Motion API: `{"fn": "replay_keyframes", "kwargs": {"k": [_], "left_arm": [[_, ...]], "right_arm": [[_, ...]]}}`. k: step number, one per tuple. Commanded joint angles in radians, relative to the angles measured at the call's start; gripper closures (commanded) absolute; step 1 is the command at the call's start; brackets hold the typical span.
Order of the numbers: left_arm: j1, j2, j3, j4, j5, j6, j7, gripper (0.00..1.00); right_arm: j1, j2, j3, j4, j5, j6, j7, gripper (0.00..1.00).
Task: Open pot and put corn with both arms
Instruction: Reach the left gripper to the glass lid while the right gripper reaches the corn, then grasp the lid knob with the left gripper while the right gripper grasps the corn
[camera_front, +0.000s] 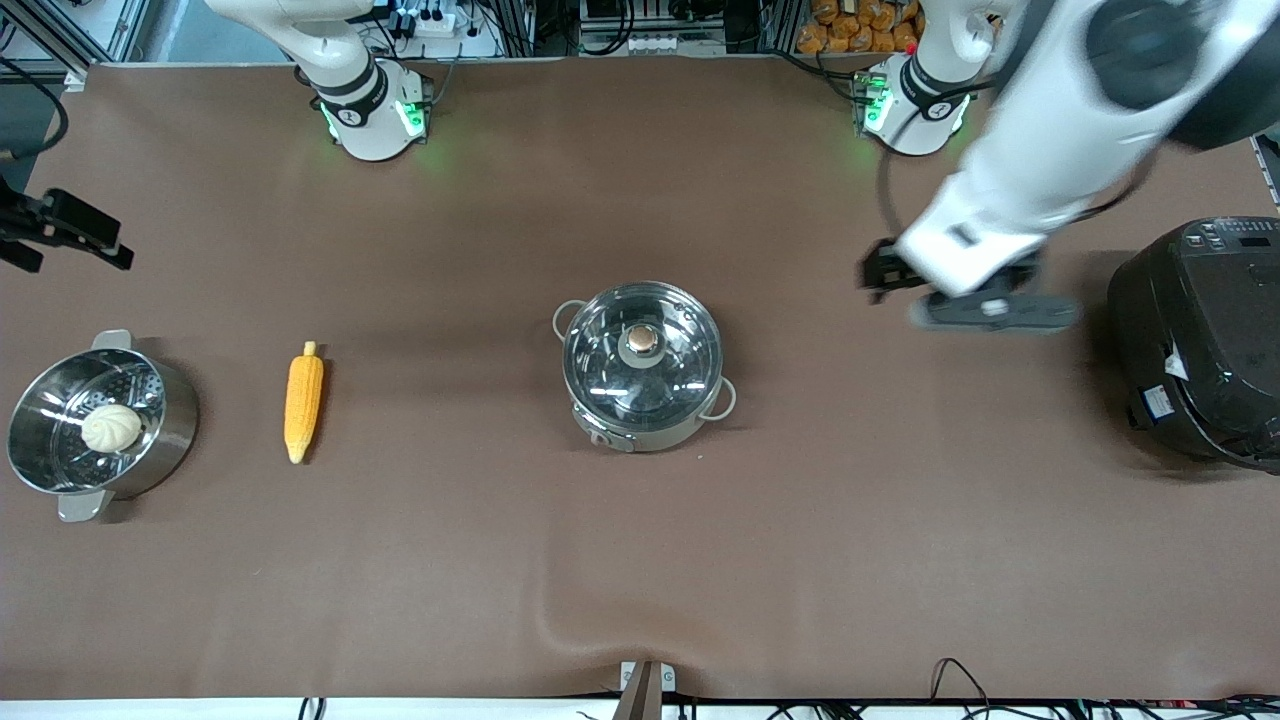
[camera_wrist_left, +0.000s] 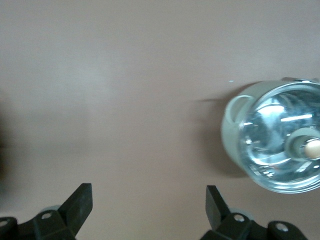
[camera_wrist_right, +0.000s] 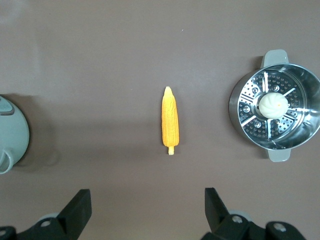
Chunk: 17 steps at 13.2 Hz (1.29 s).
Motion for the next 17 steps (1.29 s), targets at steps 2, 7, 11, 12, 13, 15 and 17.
{"fn": "replay_keyframes", "kwargs": {"k": [2,7,11,12,13,15,17], "left_arm": [[-0.138,0.158,0.005,0.131,-0.027,0.064,-0.283,0.00],[-0.312,0.291,0.033,0.148,-0.031,0.217,-0.641,0.00],[-0.355,0.356,0.036,0.153,-0.028,0.312,-0.794,0.00],[-0.360,0.376,0.037,0.153,-0.027,0.335,-0.806,0.00],[-0.361,0.385,0.036,0.153,-0.025,0.352,-0.808,0.00],[-0.375,0.405,0.037,0.153,-0.022,0.362,-0.808,0.00],[-0.380,0.416,0.037,0.153,-0.021,0.363,-0.807,0.00]], "right_arm": [[-0.007,-0.002,0.009,-0.179,0.007,0.178,-0.018,0.00],[-0.011,0.005,0.007,-0.505,0.007,0.558,-0.061,0.00],[-0.007,0.082,0.007,-0.595,0.003,0.654,-0.107,0.00],[-0.013,0.086,0.007,-0.639,0.003,0.712,-0.133,0.00],[-0.020,0.094,0.007,-0.671,0.003,0.761,-0.180,0.00],[-0.048,0.120,0.007,-0.716,0.003,0.840,-0.207,0.00],[-0.046,0.160,0.007,-0.751,0.003,0.932,-0.207,0.00]]}}
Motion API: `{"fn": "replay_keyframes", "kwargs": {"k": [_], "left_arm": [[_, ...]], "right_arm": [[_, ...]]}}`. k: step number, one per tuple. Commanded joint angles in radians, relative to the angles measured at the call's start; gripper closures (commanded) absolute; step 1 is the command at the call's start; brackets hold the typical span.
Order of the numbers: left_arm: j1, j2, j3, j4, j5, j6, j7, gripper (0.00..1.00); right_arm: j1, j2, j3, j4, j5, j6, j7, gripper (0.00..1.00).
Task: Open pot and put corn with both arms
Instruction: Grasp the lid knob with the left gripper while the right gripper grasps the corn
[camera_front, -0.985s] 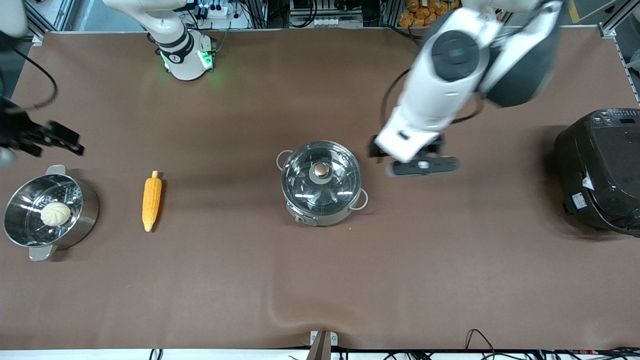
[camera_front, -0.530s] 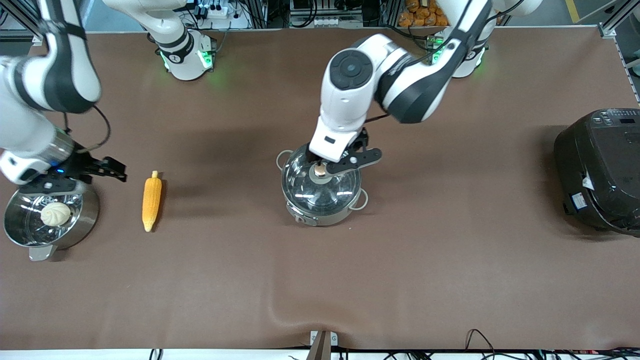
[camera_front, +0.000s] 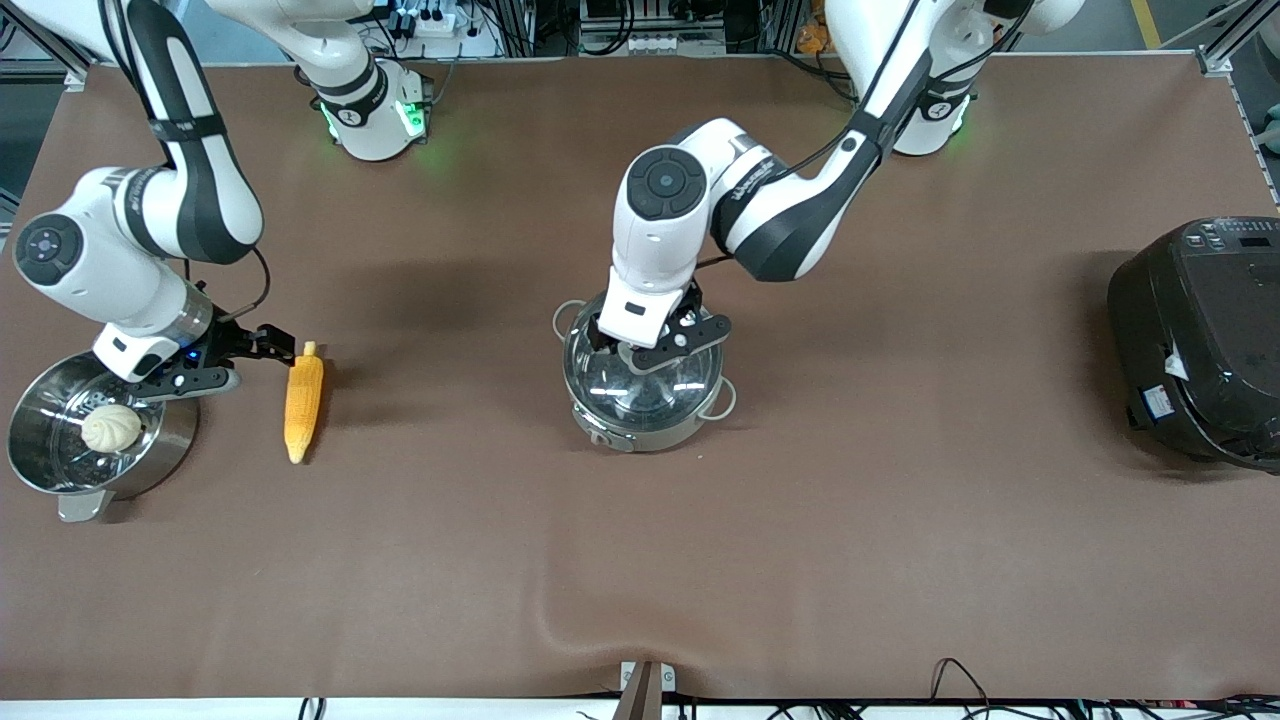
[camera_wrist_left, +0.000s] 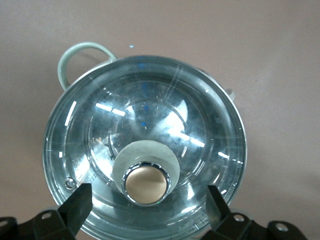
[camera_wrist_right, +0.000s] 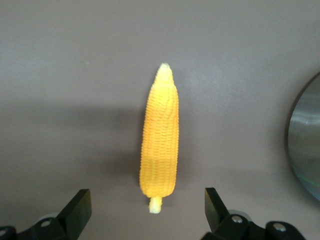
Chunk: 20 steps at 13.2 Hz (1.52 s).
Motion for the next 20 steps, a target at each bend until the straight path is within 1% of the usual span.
{"fn": "replay_keyframes", "kwargs": {"k": [1,4,6,7,9,10,11,12,13,14,15,16,17,18,19,20], "left_arm": [[-0.019,0.028,0.022,0.037,-0.010,-0.002,-0.009,0.00],[-0.025,0.038,0.032,0.034,-0.004,-0.002,0.003,0.00],[-0.025,0.041,0.031,0.029,0.013,-0.002,0.005,0.00],[-0.025,0.047,0.031,0.029,0.013,-0.002,0.006,0.00],[-0.028,0.053,0.032,0.029,0.013,-0.004,0.005,0.00],[-0.028,0.053,0.032,0.029,0.013,-0.004,0.006,0.05],[-0.028,0.053,0.031,0.029,0.013,-0.004,0.006,0.09],[-0.028,0.055,0.031,0.029,0.013,-0.004,0.006,0.11],[-0.026,0.056,0.031,0.029,0.013,-0.002,0.006,0.15],[-0.026,0.058,0.031,0.029,0.013,-0.004,0.006,0.19],[-0.028,0.059,0.031,0.028,0.013,-0.002,0.006,0.23],[-0.032,0.062,0.032,0.028,0.015,-0.004,0.006,0.28],[-0.033,0.064,0.031,0.028,0.015,-0.004,0.012,0.36],[-0.033,0.064,0.031,0.028,0.015,-0.004,0.017,0.42],[-0.033,0.064,0.031,0.028,0.015,-0.004,0.019,0.59],[-0.033,0.062,0.031,0.028,0.015,-0.005,0.022,0.83]], "right_arm": [[-0.011,0.047,0.010,-0.044,0.003,0.110,-0.021,0.00],[-0.005,0.138,0.010,-0.058,0.003,0.228,-0.041,0.00],[-0.013,0.164,0.010,-0.056,0.003,0.236,-0.052,0.00],[-0.014,0.181,0.010,-0.052,0.007,0.238,-0.050,0.03],[-0.013,0.213,0.011,-0.049,0.018,0.289,-0.046,0.05],[-0.013,0.235,0.011,-0.049,0.018,0.320,-0.046,0.06],[-0.011,0.250,0.011,-0.049,0.018,0.351,-0.046,0.09],[-0.008,0.256,0.011,-0.047,0.018,0.360,-0.046,0.14],[-0.007,0.256,0.011,-0.047,0.018,0.357,-0.046,0.20],[-0.007,0.256,0.011,-0.047,0.018,0.357,-0.047,0.29],[-0.007,0.256,0.013,-0.047,0.018,0.357,-0.046,0.44],[-0.005,0.255,0.013,-0.046,0.018,0.357,-0.039,0.53],[-0.002,0.249,0.013,-0.046,0.018,0.353,-0.038,0.66],[-0.001,0.241,0.013,-0.046,0.018,0.350,-0.038,0.85],[-0.001,0.229,0.014,-0.046,0.018,0.348,-0.038,0.96],[0.001,0.212,0.014,-0.039,0.018,0.345,-0.038,0.97]]}}
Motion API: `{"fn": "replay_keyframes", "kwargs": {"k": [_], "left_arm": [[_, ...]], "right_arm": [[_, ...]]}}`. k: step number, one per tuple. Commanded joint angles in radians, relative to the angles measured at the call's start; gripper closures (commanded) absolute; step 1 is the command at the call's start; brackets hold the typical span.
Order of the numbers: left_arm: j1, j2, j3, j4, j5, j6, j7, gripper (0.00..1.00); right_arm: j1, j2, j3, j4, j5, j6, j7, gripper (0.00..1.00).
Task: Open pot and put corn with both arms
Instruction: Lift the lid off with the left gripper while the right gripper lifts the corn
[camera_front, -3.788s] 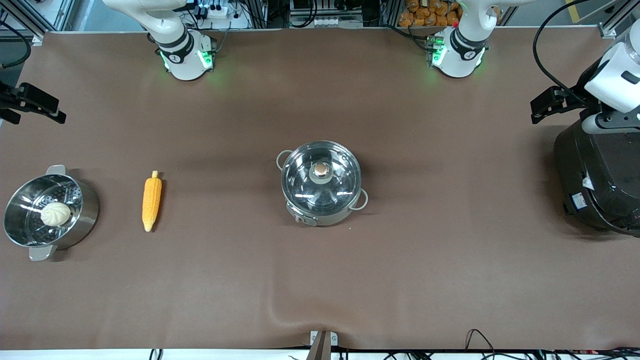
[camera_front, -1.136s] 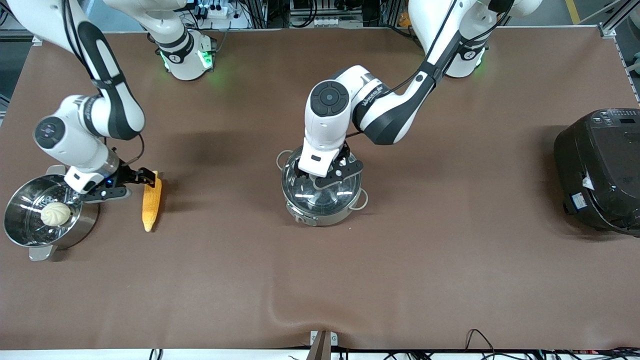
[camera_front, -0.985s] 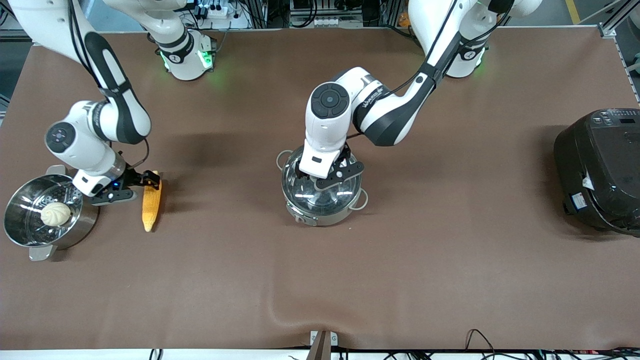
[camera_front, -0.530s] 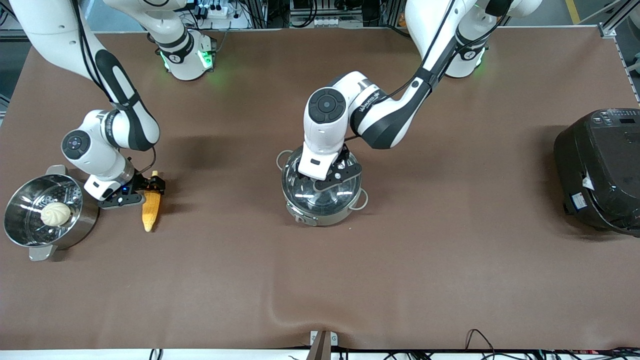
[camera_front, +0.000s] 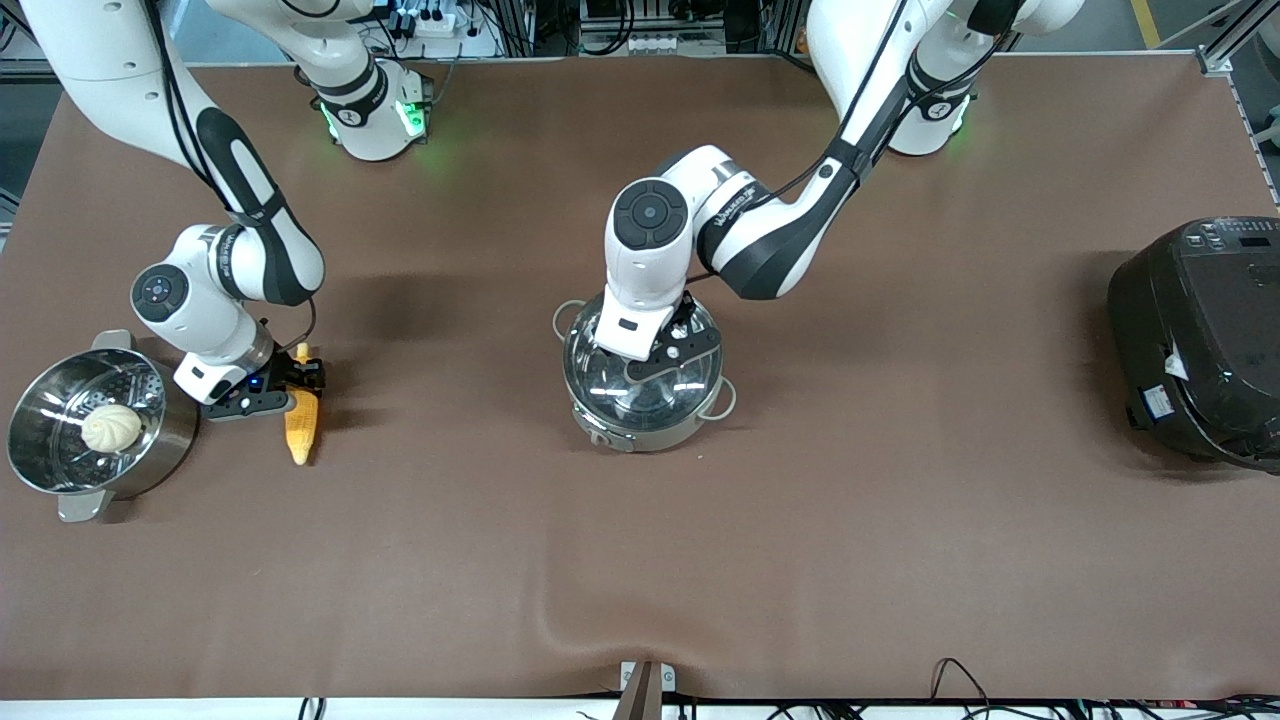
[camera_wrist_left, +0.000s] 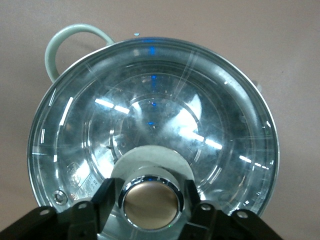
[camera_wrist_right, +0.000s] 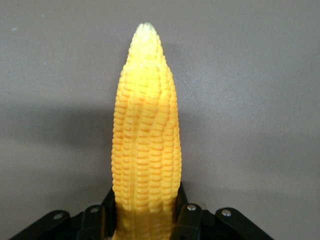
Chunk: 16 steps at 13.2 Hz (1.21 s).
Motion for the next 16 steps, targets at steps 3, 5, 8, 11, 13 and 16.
{"fn": "replay_keyframes", "kwargs": {"k": [3,5,8,11,13,16], "left_arm": [[-0.012,-0.016,0.013,0.026,0.017,-0.037,0.031,1.00],[0.007,-0.074,0.013,0.022,0.016,-0.095,0.091,1.00],[0.080,-0.186,0.011,0.017,0.014,-0.202,0.198,1.00],[0.222,-0.278,0.010,-0.036,0.013,-0.287,0.438,1.00],[0.328,-0.318,0.005,-0.092,0.014,-0.287,0.584,1.00],[0.469,-0.341,0.004,-0.223,0.016,-0.227,0.773,1.00]], "right_arm": [[0.016,-0.098,0.012,0.074,0.017,-0.160,-0.006,0.97],[0.027,-0.134,0.012,0.189,0.017,-0.409,0.015,0.97],[0.056,-0.147,0.014,0.378,0.017,-0.696,0.061,0.97],[0.160,-0.143,0.014,0.533,0.017,-0.873,0.237,0.97],[0.299,-0.137,0.012,0.585,0.017,-0.882,0.448,0.97],[0.488,-0.068,0.014,0.692,0.024,-0.876,0.740,0.97]]}}
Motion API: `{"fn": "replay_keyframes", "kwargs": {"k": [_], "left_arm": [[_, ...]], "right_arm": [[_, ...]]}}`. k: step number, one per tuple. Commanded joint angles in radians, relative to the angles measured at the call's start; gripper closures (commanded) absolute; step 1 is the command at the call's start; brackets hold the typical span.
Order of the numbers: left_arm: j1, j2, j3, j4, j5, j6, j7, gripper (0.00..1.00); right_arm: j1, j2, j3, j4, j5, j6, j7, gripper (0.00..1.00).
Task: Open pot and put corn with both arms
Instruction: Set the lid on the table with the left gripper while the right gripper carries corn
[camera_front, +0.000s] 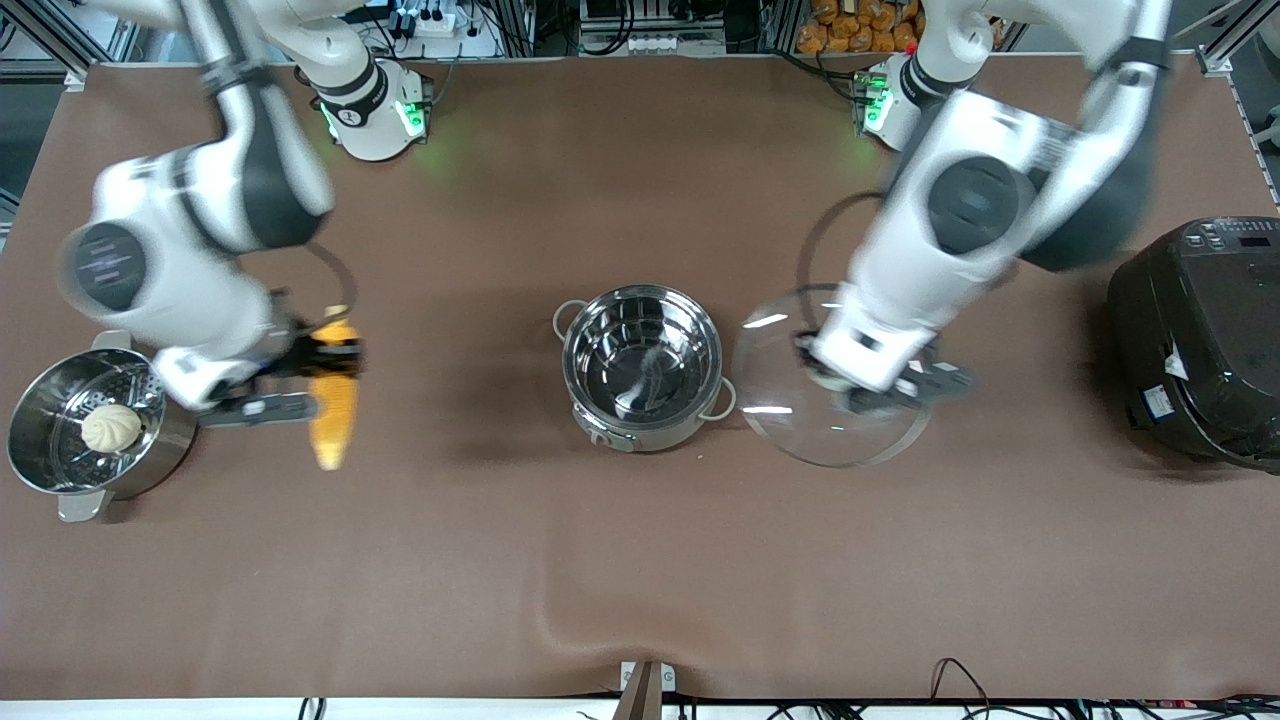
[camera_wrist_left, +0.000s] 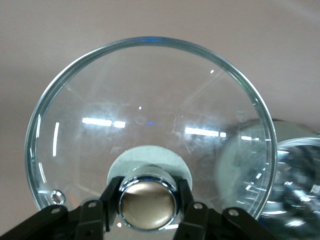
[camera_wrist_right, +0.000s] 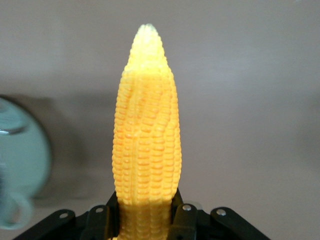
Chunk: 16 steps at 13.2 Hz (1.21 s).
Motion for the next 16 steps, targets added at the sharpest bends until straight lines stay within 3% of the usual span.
{"fn": "replay_keyframes", "kwargs": {"k": [1,4,8,9,11,13,14,16], "left_arm": [[0.090,-0.069,-0.018,-0.203,0.011,0.120,0.102,1.00],[0.137,-0.135,-0.018,-0.479,0.011,0.386,0.154,1.00],[0.193,-0.112,-0.018,-0.722,0.011,0.681,0.225,1.00],[0.195,-0.095,-0.017,-0.764,0.011,0.755,0.234,1.00],[0.196,-0.087,-0.017,-0.776,0.011,0.763,0.245,1.00],[0.222,-0.080,-0.017,-0.784,0.011,0.757,0.275,1.00],[0.243,-0.074,-0.017,-0.784,0.011,0.759,0.313,1.00],[0.268,-0.058,-0.018,-0.776,0.011,0.759,0.344,1.00]], "right_arm": [[0.146,0.109,-0.014,0.143,0.018,-0.016,0.217,0.97],[0.257,0.193,-0.016,0.226,0.142,0.021,0.342,0.97],[0.332,0.276,-0.014,0.245,0.176,0.226,0.518,0.96],[0.355,0.307,-0.014,0.246,0.176,0.246,0.556,0.93],[0.383,0.331,-0.016,0.245,0.170,0.274,0.590,0.85],[0.404,0.328,-0.016,0.234,0.178,0.260,0.595,0.83],[0.421,0.335,-0.016,0.232,0.178,0.263,0.639,0.73],[0.429,0.341,-0.016,0.232,0.177,0.260,0.679,0.39]]}}
